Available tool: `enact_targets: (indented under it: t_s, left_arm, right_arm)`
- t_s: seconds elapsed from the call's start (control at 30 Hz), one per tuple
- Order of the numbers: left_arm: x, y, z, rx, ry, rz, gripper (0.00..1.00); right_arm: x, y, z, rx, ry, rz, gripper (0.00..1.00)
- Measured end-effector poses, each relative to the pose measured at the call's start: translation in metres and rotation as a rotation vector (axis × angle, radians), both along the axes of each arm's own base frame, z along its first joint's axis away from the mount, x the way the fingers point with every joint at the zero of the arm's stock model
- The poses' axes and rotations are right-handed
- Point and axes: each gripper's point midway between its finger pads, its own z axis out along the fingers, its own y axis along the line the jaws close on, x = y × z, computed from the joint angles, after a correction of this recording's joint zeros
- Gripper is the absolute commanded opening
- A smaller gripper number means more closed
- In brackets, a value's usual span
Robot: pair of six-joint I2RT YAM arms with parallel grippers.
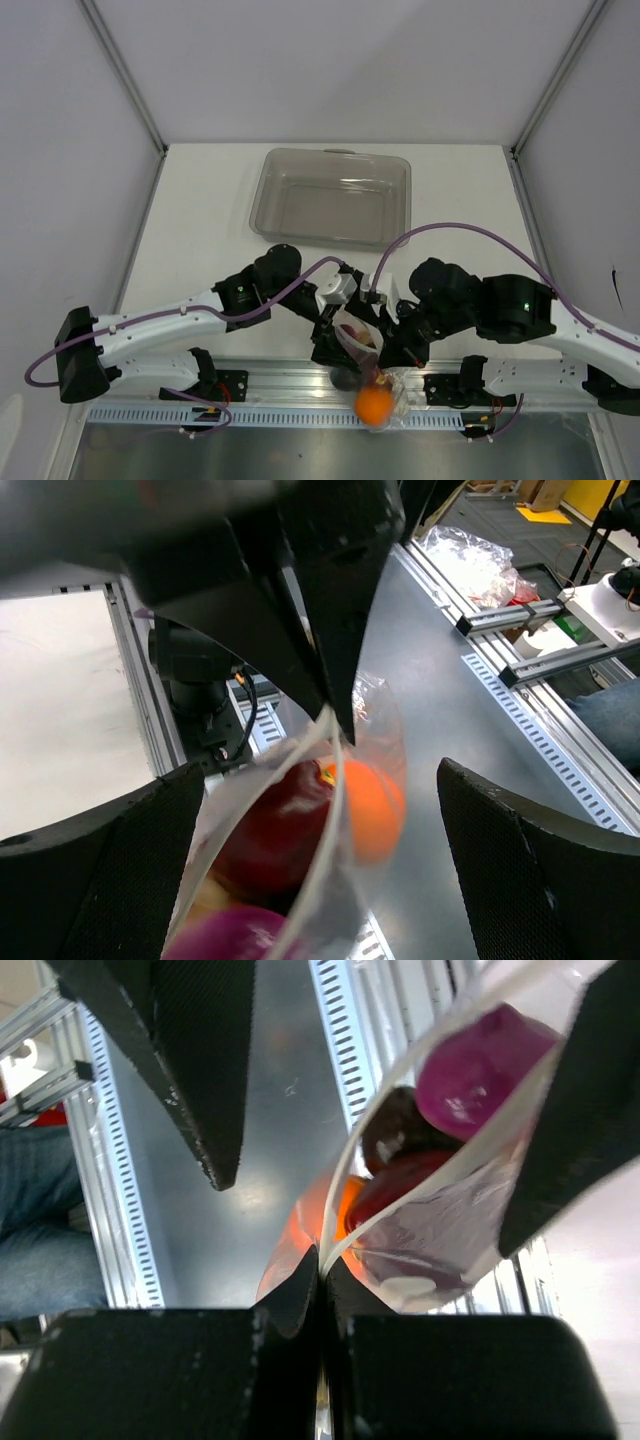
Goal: Place the food in the zip-top bag and seal the zipper
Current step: Zip the zipper food storage bag at the center of the board.
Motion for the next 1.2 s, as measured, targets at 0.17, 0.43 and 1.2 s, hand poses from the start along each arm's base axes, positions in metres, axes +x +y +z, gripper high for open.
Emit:
enact_targets:
  t_s: [0.17, 0.43, 1.2]
  left_arm:
    - [0.0, 0.004, -0.015, 0.044, 0.018, 0.022, 0.7]
    - [0.009, 0.005, -0.034, 0.143, 0.047, 0.106, 0.04]
    - [0.074, 0.05, -0.07, 0.371, 0.097, 0.684, 0.01]
  right_arm:
    - [0.009, 0.0, -0.002, -0.012, -0.025, -0.048, 0.0]
    - [0.02, 0.0, -0.006, -0.031, -0.061, -0.102, 0.05]
    - [0.102, -0.011, -0.025, 0.295, -0.237, -0.585, 0.81]
